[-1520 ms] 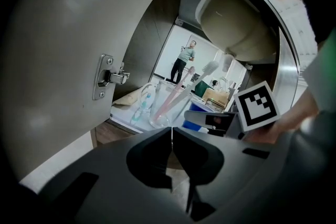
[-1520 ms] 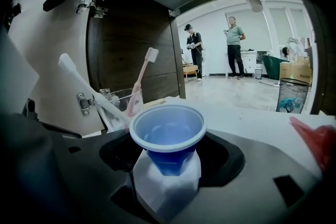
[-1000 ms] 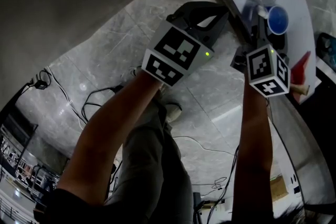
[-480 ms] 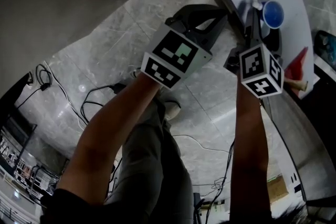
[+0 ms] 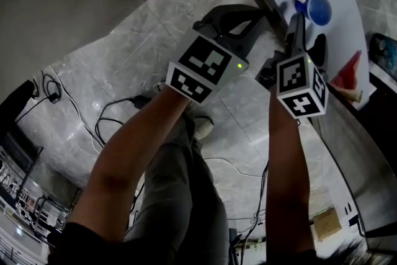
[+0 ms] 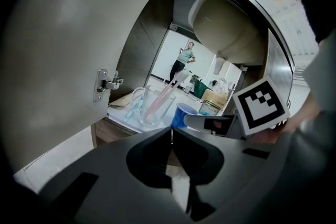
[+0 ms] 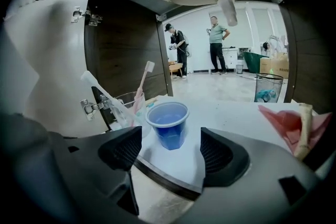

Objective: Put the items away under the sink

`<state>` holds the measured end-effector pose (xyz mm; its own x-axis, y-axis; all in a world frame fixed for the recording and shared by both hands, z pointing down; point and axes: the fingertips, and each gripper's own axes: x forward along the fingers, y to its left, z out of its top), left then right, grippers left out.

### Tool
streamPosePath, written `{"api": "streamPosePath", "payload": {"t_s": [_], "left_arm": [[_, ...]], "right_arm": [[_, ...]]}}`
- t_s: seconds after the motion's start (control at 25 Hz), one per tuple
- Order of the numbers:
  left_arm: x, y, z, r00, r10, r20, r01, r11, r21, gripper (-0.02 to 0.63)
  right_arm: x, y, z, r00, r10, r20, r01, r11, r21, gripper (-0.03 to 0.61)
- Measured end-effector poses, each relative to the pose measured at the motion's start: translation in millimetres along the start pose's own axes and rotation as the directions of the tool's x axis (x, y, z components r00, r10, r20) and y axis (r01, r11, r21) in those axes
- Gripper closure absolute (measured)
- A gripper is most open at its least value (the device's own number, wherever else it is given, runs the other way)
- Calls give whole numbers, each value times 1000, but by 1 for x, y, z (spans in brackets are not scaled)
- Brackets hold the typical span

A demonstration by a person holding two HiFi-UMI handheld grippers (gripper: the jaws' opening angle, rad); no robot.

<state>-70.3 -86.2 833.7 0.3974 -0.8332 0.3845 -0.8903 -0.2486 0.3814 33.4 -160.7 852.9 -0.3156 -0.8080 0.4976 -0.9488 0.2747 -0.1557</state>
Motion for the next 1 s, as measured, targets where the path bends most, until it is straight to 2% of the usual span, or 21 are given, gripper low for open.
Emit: {"api": "streamPosePath", "payload": {"t_s": [0.48, 0.72, 1.0], "left_arm": [[-33, -8, 27, 999, 41, 11, -41, 999, -29, 601], [-63, -14, 36, 997, 75, -18, -76, 995, -65, 601], [-97, -31, 70, 997, 78, -25, -80, 993, -90, 601]], "right_arm": [[-49, 14, 10, 995, -85, -59, 84, 996, -13, 258], [-78, 22, 25, 987, -121, -105, 117, 992, -50, 258], [-108, 50, 54, 988, -87, -125, 79, 995, -67, 259]]}}
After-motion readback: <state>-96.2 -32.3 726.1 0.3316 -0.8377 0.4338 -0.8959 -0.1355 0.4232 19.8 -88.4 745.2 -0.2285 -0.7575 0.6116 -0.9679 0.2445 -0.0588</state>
